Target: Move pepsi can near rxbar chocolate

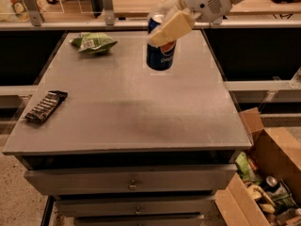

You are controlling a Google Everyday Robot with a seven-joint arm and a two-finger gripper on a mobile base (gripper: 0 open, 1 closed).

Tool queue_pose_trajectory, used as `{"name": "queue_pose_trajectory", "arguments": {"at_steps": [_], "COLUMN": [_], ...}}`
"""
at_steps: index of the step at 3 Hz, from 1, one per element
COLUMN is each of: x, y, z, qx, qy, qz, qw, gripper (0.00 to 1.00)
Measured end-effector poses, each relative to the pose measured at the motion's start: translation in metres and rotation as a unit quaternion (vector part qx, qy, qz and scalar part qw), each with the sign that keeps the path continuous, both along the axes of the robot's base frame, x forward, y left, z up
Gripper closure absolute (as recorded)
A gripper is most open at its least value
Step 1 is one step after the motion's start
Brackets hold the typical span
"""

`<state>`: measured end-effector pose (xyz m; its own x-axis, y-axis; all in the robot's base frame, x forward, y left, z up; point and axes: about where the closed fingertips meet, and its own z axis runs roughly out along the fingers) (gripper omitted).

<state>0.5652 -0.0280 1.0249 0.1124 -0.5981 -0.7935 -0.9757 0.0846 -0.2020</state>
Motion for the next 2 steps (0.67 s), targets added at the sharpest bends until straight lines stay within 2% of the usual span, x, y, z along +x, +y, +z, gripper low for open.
{"name": "queue_pose_trajectory", "arguments": {"at_steps": [1,2], "x": [-0.009,-0.031], "y": [0.047,0.104], "z": [0.022,0.035], "qx": [-0.008,-0.022], "qy": [-0.009,-0.017], "qz": [0.042,0.094], "qw": [0.9990,0.9951], "gripper": [1.00,1.00]}}
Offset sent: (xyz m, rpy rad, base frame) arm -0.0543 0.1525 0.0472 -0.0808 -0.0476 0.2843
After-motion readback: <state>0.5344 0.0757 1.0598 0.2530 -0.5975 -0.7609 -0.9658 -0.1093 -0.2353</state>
